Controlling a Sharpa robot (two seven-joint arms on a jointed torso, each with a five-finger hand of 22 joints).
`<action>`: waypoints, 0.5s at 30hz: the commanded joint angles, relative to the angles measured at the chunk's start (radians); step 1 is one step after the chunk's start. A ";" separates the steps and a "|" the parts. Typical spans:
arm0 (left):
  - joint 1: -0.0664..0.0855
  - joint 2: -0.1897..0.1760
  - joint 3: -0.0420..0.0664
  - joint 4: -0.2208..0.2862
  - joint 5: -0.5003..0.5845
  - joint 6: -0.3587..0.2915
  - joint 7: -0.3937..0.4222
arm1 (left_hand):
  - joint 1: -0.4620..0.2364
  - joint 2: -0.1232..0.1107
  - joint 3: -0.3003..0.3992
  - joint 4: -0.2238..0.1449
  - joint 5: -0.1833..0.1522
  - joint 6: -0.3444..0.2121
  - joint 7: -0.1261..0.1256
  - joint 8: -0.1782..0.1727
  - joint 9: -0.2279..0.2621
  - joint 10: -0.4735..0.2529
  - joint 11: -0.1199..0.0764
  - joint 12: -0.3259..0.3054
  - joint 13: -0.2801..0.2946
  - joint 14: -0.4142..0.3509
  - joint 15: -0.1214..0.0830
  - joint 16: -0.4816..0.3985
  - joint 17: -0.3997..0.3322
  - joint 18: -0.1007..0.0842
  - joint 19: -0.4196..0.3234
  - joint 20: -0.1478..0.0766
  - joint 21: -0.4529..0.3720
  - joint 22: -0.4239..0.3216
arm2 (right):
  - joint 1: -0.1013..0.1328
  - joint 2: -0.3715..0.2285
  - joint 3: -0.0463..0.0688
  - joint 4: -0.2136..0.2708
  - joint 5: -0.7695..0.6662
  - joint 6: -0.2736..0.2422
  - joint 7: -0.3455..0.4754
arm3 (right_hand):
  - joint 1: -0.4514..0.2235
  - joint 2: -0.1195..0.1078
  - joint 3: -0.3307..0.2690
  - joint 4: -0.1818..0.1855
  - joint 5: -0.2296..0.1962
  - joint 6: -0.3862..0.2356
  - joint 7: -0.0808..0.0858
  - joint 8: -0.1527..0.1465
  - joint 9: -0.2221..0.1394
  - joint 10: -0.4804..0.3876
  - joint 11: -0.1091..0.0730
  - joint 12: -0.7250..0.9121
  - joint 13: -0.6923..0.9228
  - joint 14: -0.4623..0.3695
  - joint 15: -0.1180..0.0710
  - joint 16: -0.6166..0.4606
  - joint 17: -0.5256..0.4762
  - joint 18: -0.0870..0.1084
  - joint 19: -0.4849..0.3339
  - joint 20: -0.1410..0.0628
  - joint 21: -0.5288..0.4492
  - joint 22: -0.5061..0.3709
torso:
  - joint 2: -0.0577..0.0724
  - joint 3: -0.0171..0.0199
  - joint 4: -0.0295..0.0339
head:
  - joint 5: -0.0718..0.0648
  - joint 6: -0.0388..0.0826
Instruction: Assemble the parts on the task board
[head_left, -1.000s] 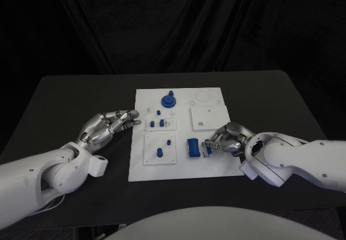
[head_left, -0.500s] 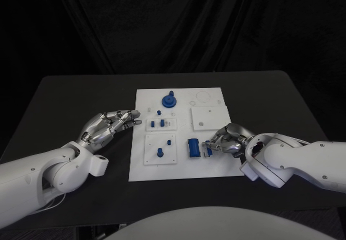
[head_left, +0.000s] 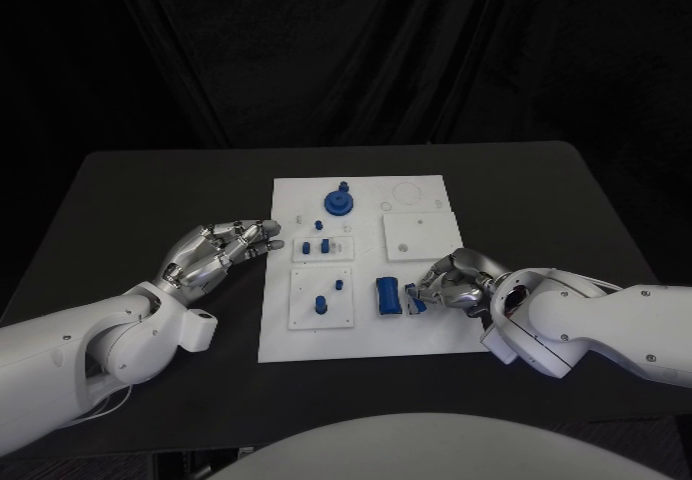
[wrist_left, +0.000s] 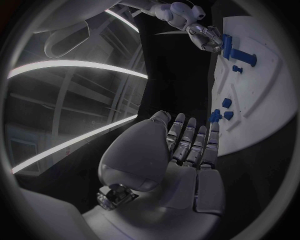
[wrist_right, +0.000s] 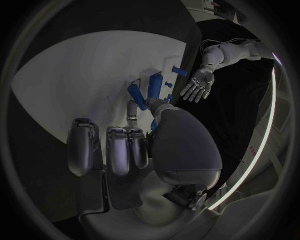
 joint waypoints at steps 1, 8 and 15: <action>-0.001 0.001 0.001 0.000 -0.001 0.018 0.133 | 0.009 0.002 0.007 -0.001 0.004 -0.005 0.019 -0.002 0.001 0.003 0.007 -0.001 0.000 0.008 0.000 0.004 0.001 -0.013 0.004 0.000 0.004 0.001 | -0.003 -0.001 0.000 0.004 -0.017 0.008 -0.025 | -0.014 0.002 -0.025 0.009 -0.028 0.004 0.008 -0.008 0.003 0.105 0.005 0.003 0.263 0.103 0.009 -0.001 0.256 -0.002 0.032 0.008 -0.004 0.203 | -0.001 -0.0005 -0.0005 | 0.003 0.000; -0.001 0.002 0.001 -0.001 -0.001 0.019 0.130 | 0.009 0.002 0.008 -0.001 0.004 -0.005 0.019 -0.002 0.001 0.002 0.008 -0.001 0.000 0.009 0.000 0.004 0.001 -0.014 0.004 0.000 0.005 0.001 | -0.003 0.000 0.000 0.003 -0.018 0.005 -0.023 | -0.031 0.010 -0.084 0.040 -0.104 0.010 0.010 -0.019 0.010 0.105 0.006 0.003 0.263 0.103 0.010 -0.001 0.256 -0.002 0.032 0.010 -0.005 0.203 | 0.000 -0.0004 0.0009 | 0.001 0.000; -0.001 0.003 0.001 -0.003 -0.001 0.021 0.127 | 0.010 0.002 0.009 -0.001 0.004 -0.005 0.019 -0.002 0.001 0.002 0.008 -0.001 0.000 0.009 0.001 0.004 0.001 -0.014 0.004 0.000 0.005 0.001 | -0.003 -0.002 0.000 0.002 -0.019 -0.006 -0.015 | -0.039 0.021 -0.121 0.060 -0.136 0.014 0.010 -0.026 0.016 0.105 0.007 0.003 0.263 0.102 0.011 -0.001 0.255 -0.002 0.032 0.011 -0.007 0.203 | 0.001 -0.0005 0.0005 | 0.003 0.000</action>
